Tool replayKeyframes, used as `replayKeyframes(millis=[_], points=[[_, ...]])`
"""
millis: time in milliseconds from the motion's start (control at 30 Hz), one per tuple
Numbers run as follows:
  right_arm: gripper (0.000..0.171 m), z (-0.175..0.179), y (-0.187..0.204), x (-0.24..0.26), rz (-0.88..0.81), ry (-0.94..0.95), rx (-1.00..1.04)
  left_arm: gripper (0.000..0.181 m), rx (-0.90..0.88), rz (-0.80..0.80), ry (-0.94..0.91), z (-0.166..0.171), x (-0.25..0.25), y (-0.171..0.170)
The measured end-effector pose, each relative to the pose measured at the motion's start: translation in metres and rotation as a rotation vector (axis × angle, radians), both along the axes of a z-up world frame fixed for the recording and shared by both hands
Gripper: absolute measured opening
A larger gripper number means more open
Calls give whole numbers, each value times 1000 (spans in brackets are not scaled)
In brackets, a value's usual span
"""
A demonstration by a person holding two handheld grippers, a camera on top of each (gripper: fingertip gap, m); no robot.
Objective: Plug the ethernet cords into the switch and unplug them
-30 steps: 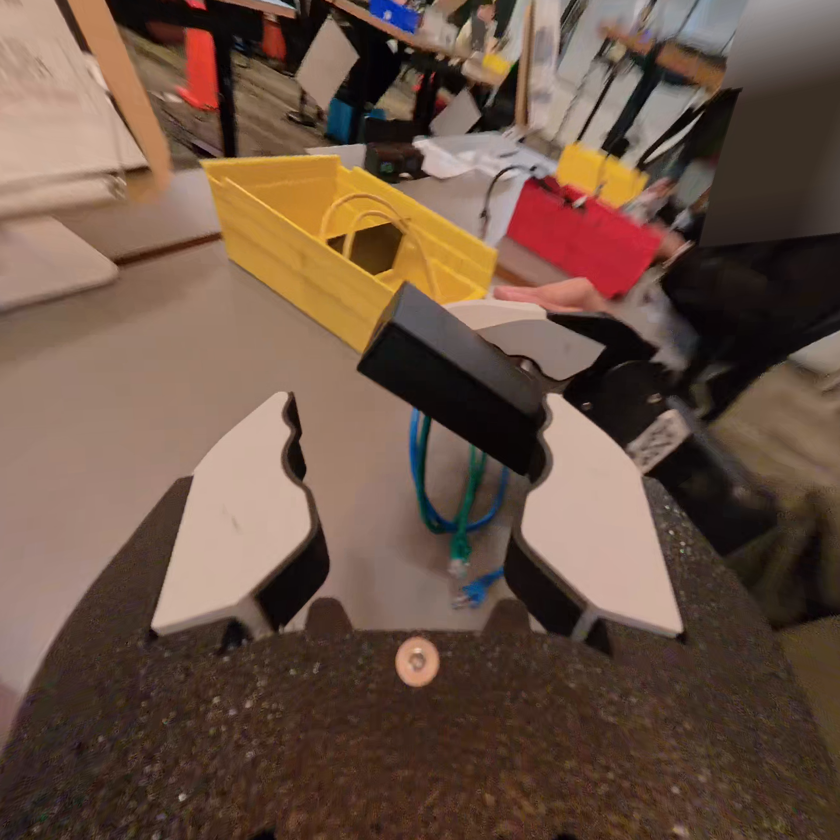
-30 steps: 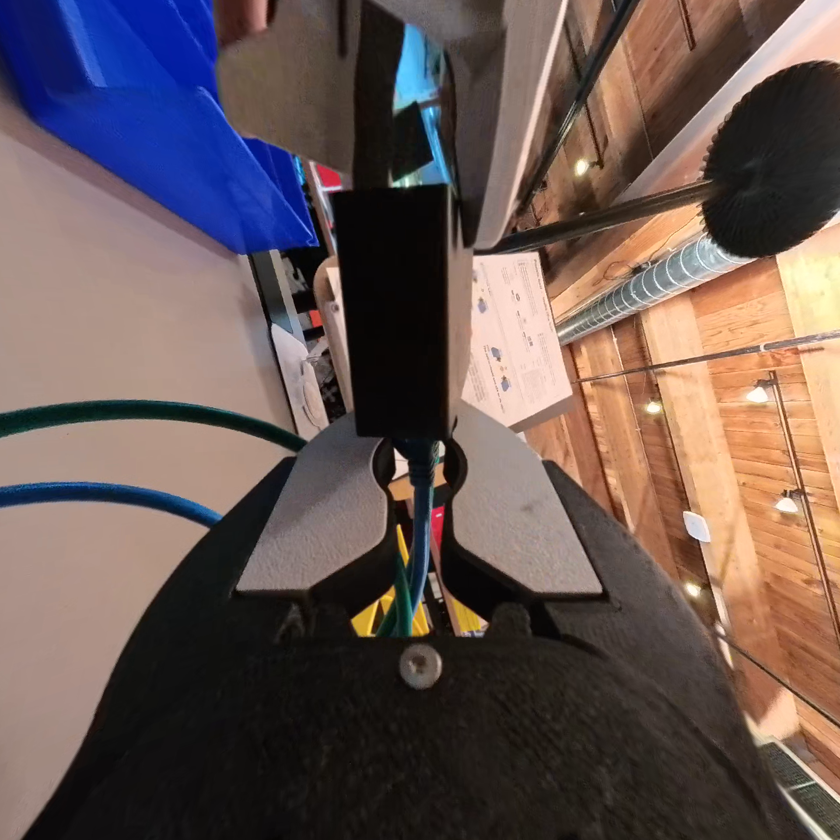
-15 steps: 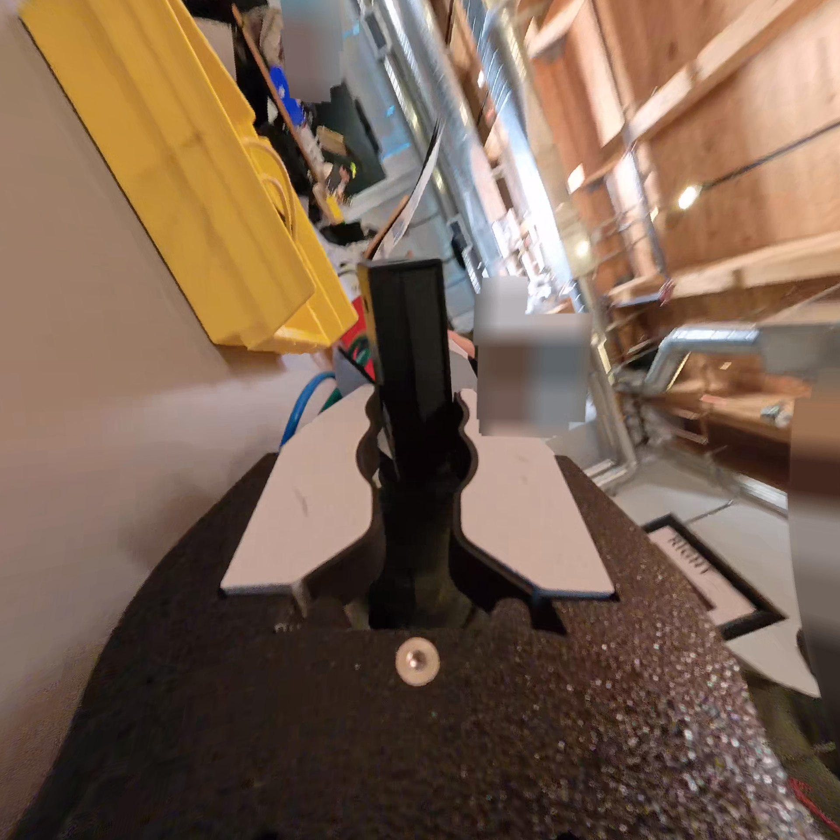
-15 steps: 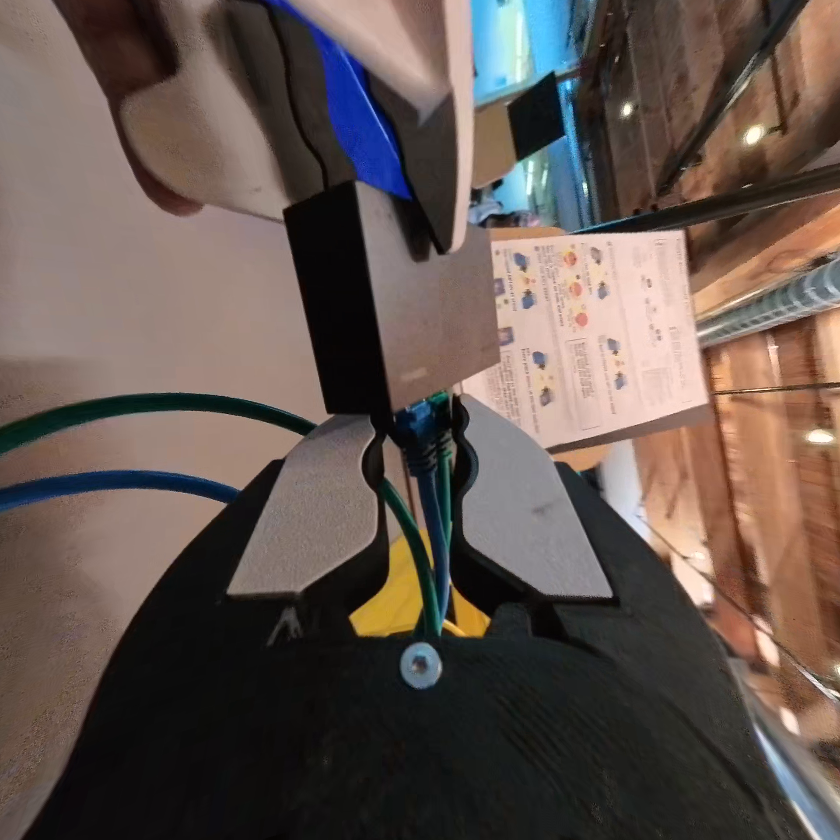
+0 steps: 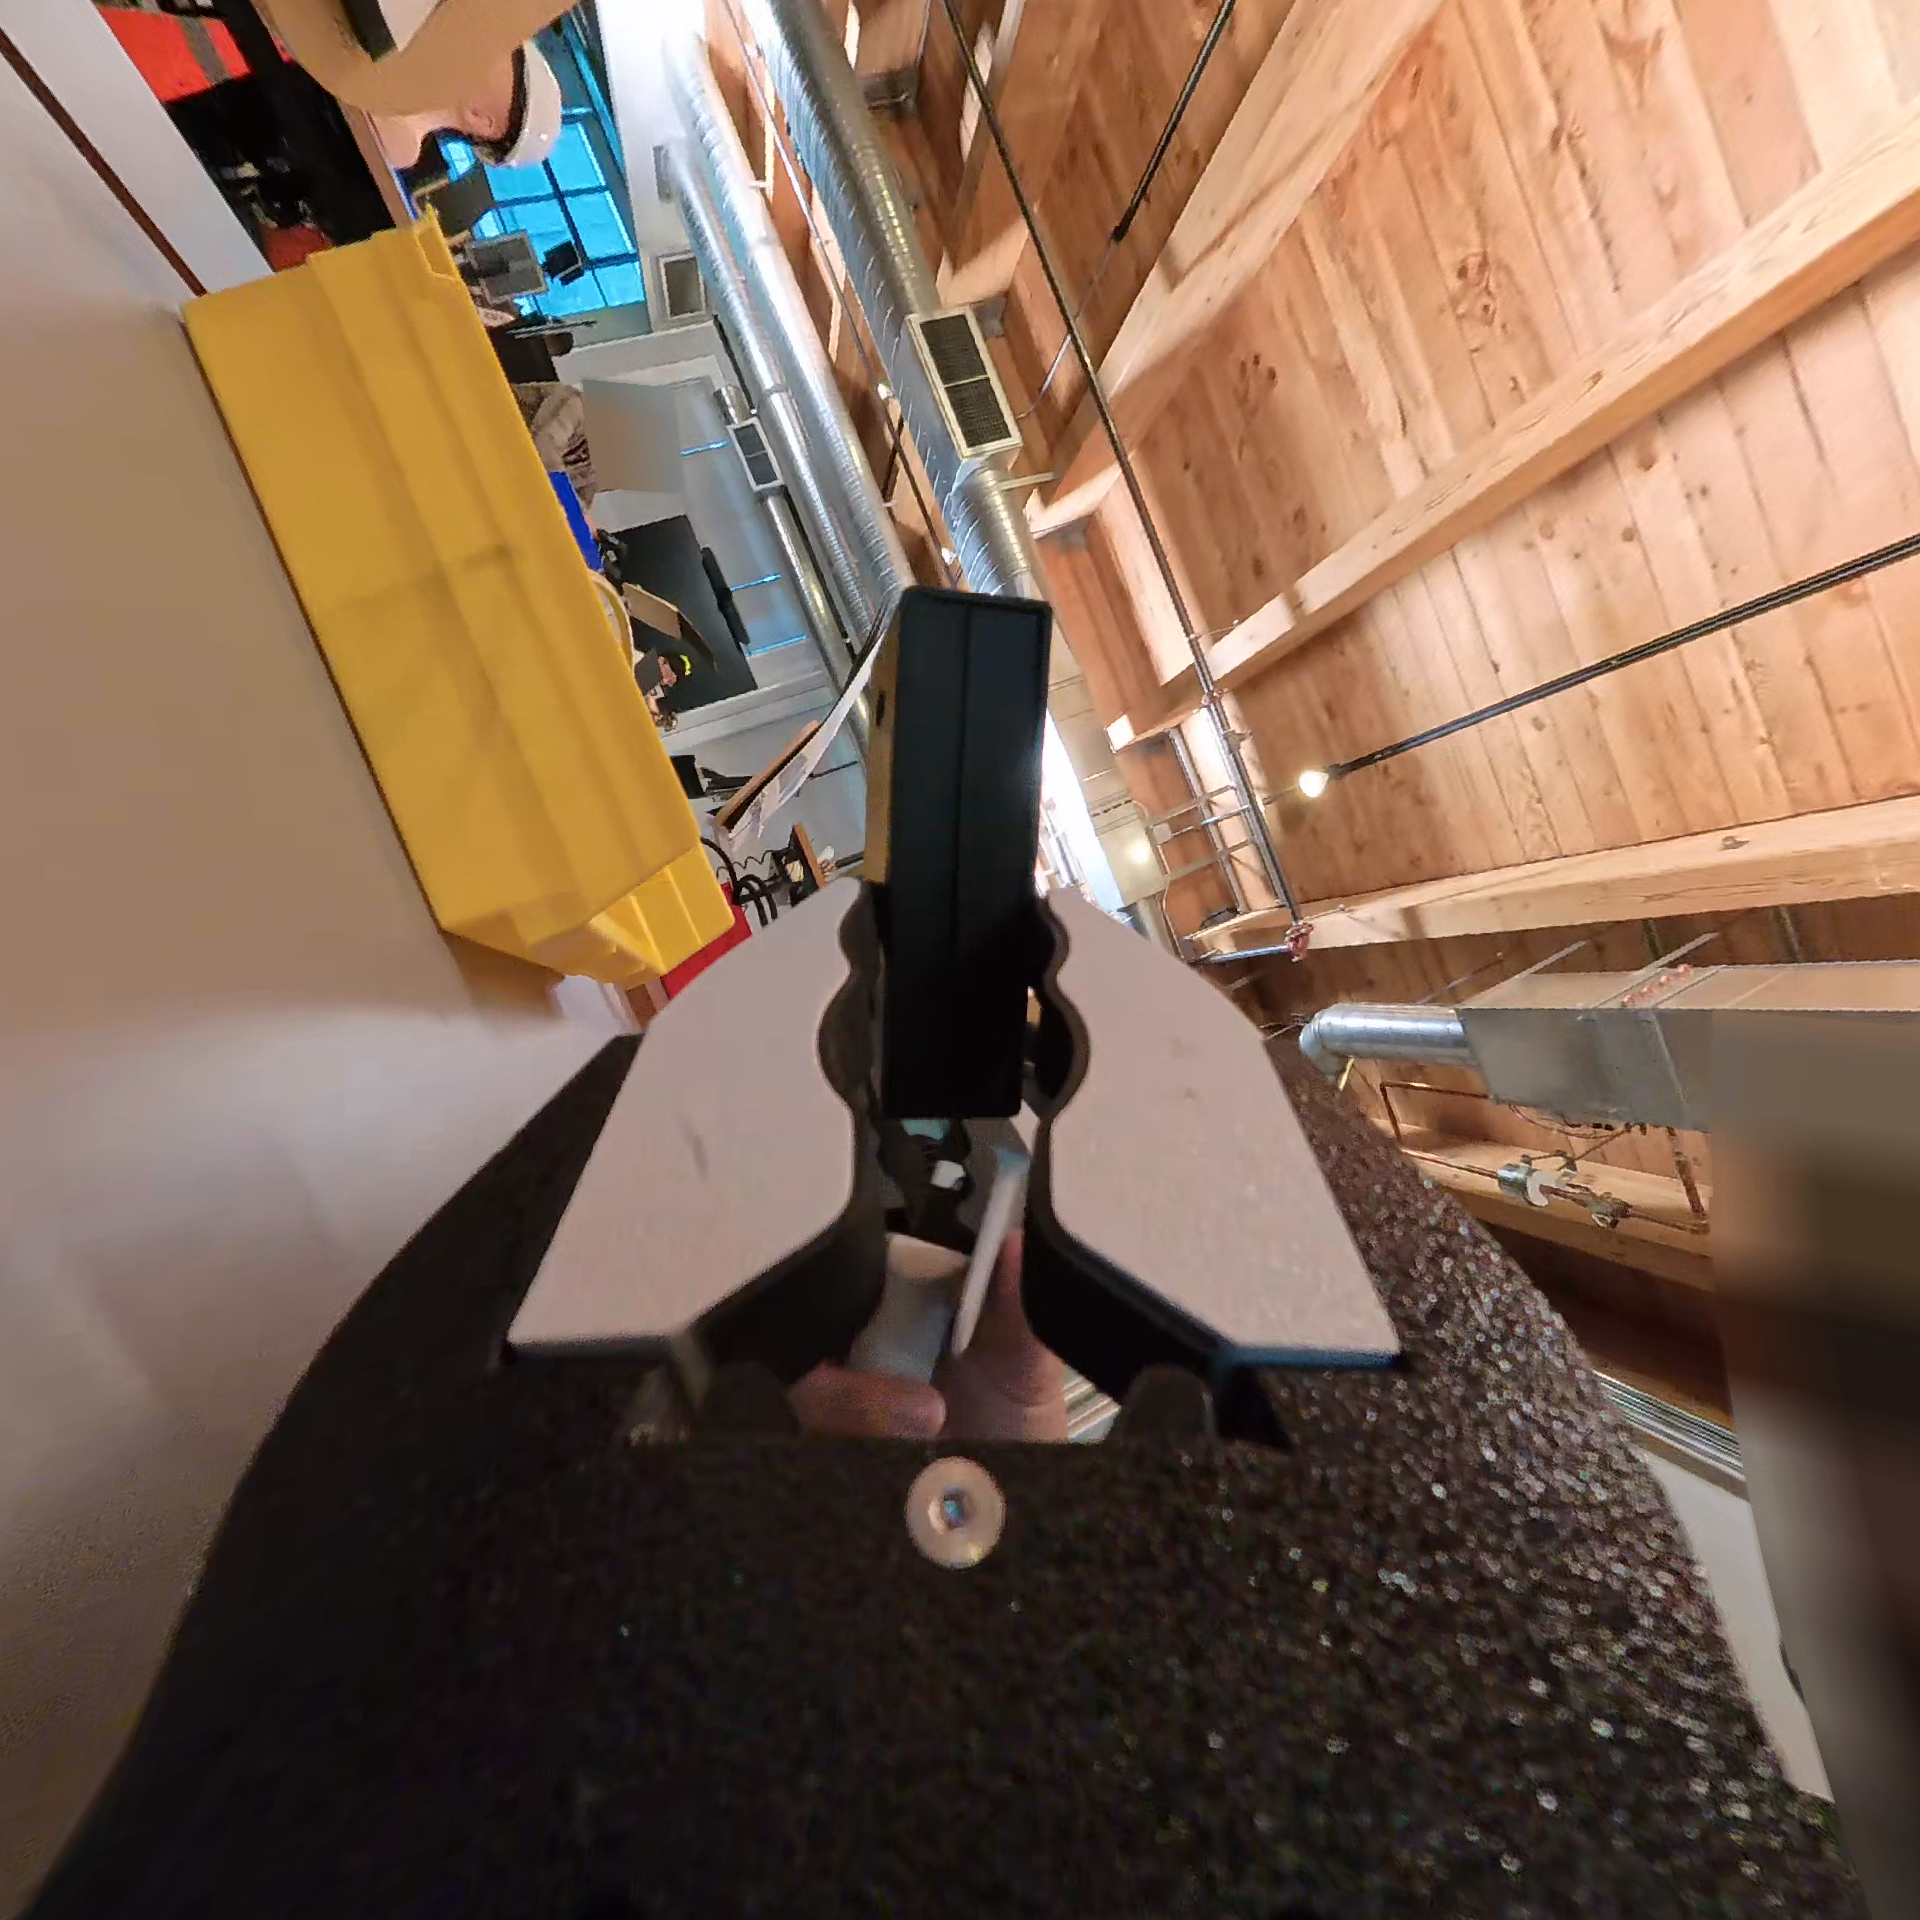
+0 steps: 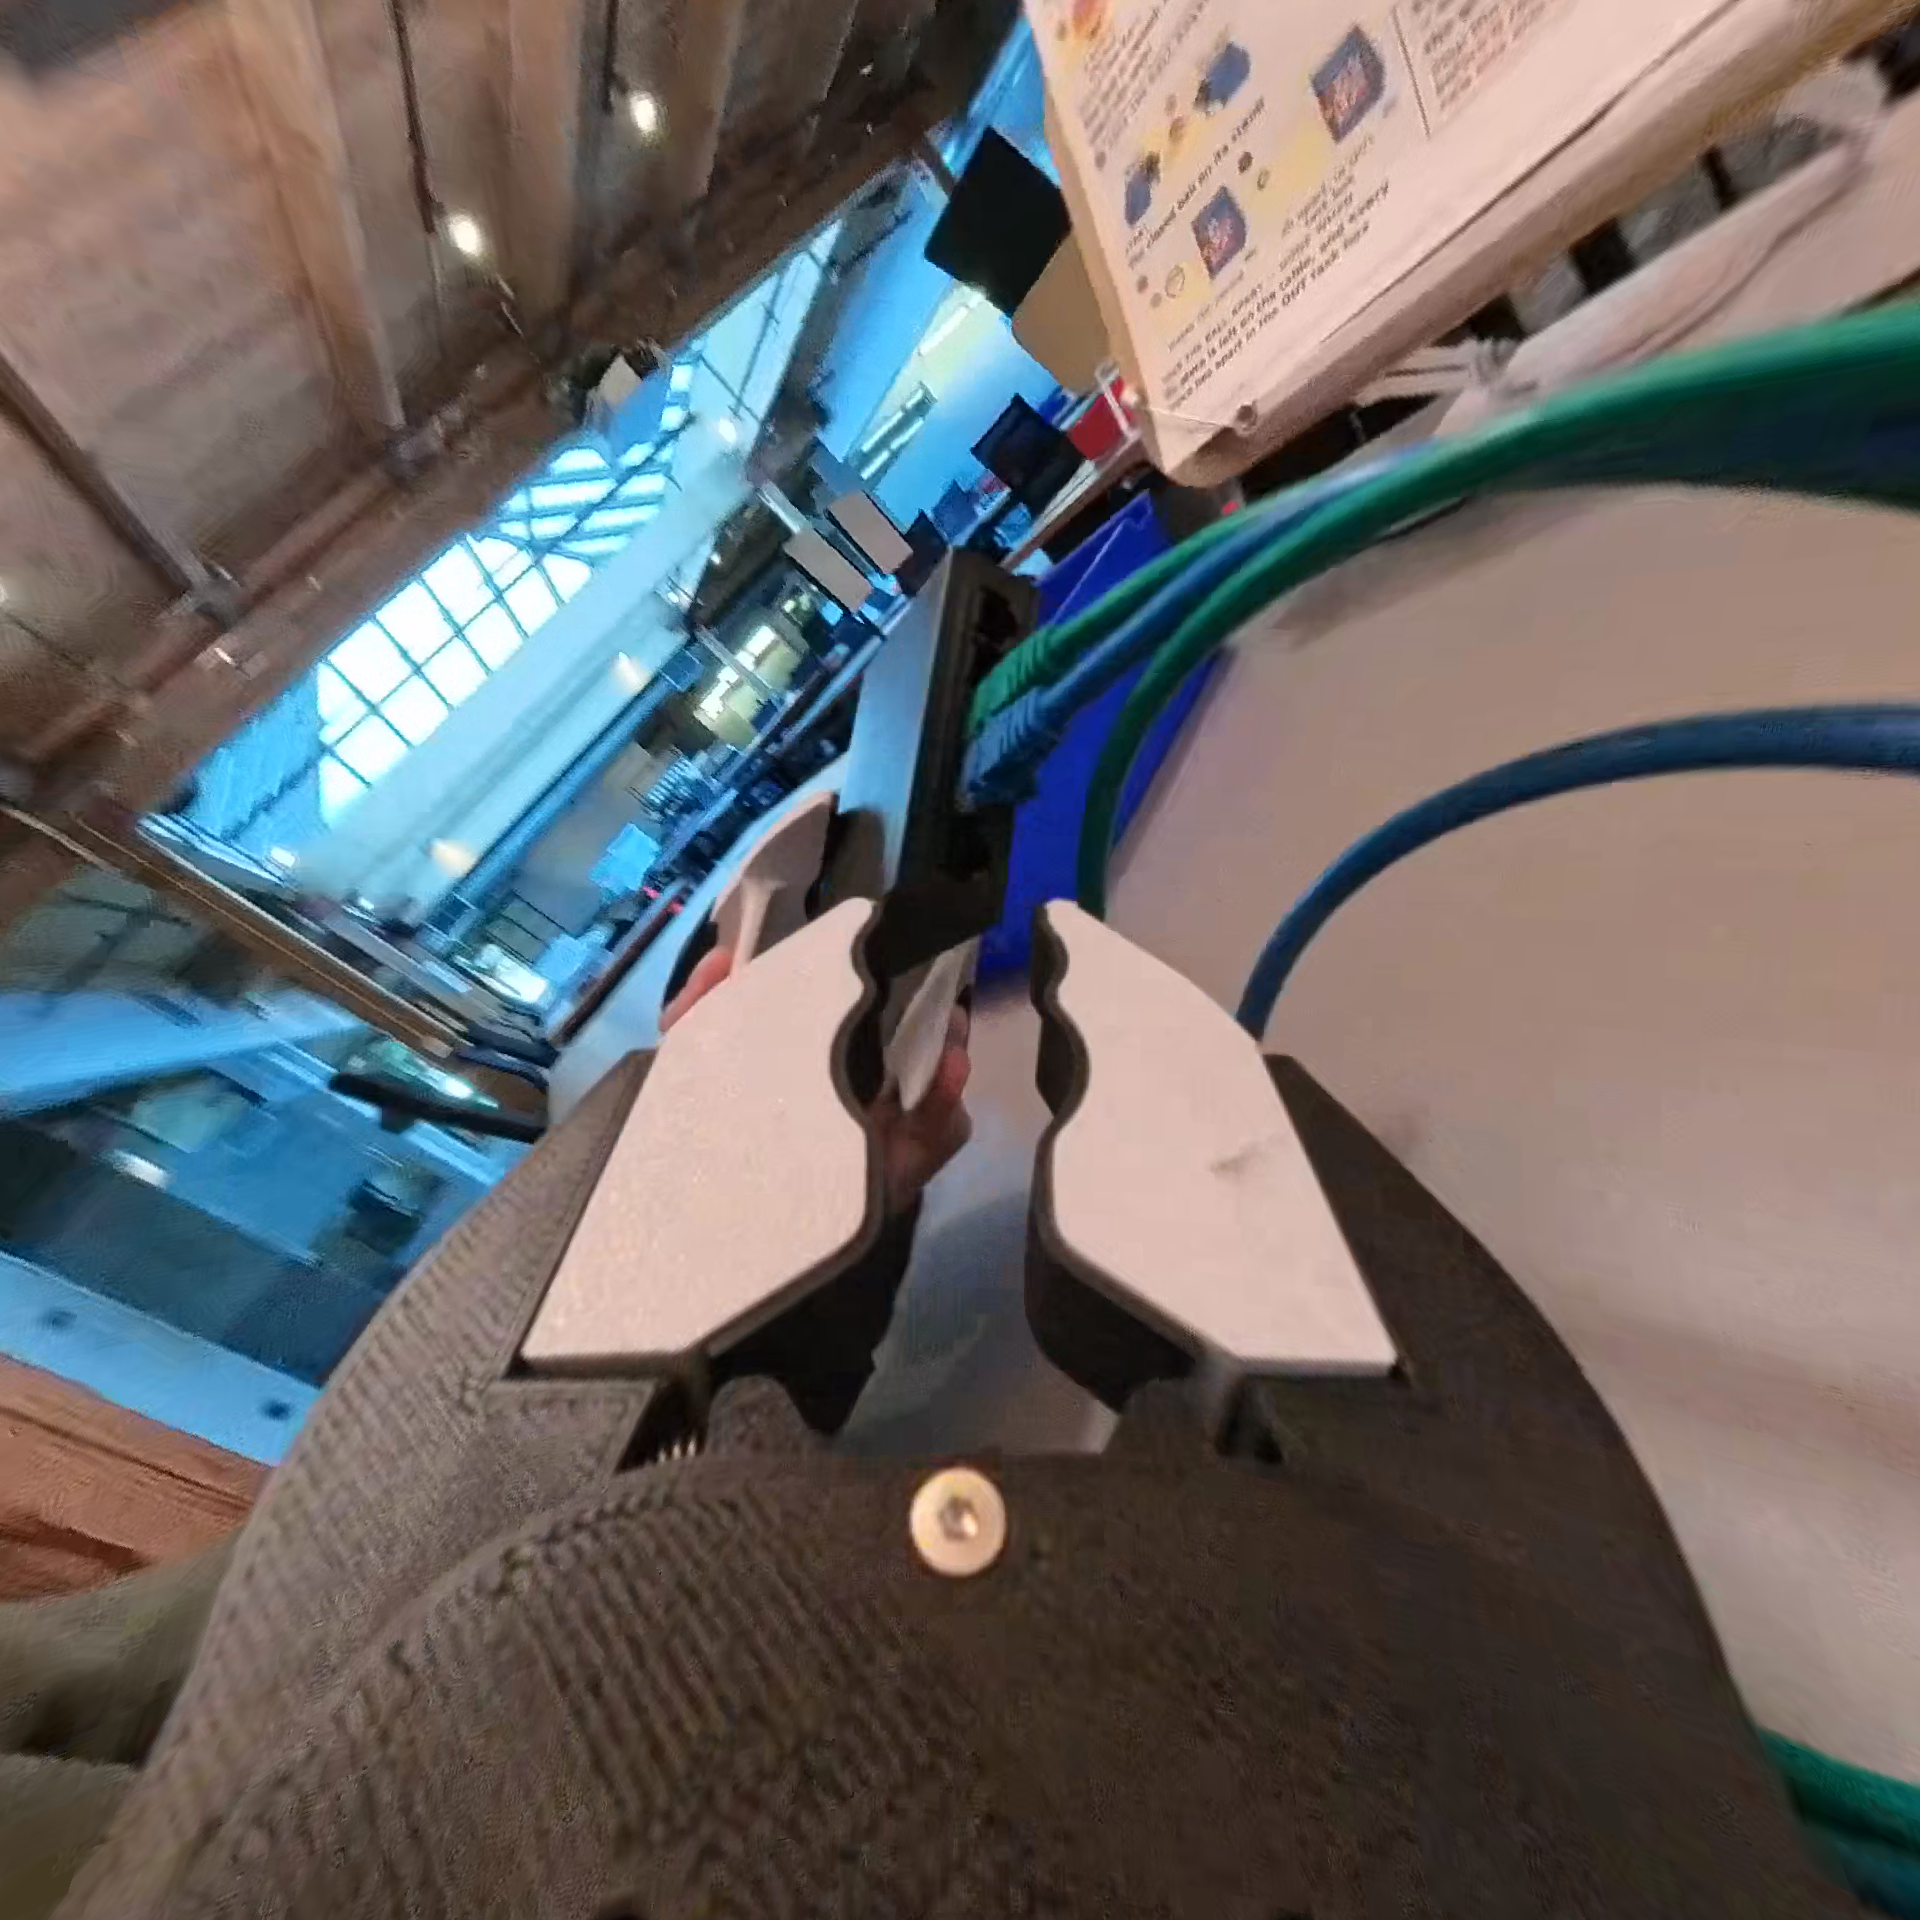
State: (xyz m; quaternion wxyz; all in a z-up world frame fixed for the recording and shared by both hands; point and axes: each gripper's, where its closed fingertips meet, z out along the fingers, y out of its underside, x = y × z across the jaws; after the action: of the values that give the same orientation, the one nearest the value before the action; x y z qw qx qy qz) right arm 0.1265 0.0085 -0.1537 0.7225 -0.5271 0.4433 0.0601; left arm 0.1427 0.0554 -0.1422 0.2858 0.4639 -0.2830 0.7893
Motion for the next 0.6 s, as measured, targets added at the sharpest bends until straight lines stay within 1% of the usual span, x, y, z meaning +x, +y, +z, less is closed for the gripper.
replayKeyframes(millis=[67,167,200,267,333,400,467,500,600], points=[[21,-2,7,2,19,65,118,26,-9,3,12,0,-2,1],[17,2,-1,13,-71,84,248,27,11,19,7,0,-3,8],[18,3,-4,15,-95,85,270,26,5,21,1,1,-4,10],[18,7,1,13,-60,64,290,27,4,22,1,1,-6,11],[27,6,12,9,-10,74,259,27,7,12,-5,0,-9,8],[28,4,17,6,-9,93,262,27,-5,17,-3,-1,-9,5],[28,3,13,8,-47,123,309,27,11,7,0,-3,-10,2],[24,1,12,8,-51,136,330,27,23,10,1,-5,-10,1],[23,0,9,9,-45,186,420,27,42,10,-9,-7,-11,-2]])
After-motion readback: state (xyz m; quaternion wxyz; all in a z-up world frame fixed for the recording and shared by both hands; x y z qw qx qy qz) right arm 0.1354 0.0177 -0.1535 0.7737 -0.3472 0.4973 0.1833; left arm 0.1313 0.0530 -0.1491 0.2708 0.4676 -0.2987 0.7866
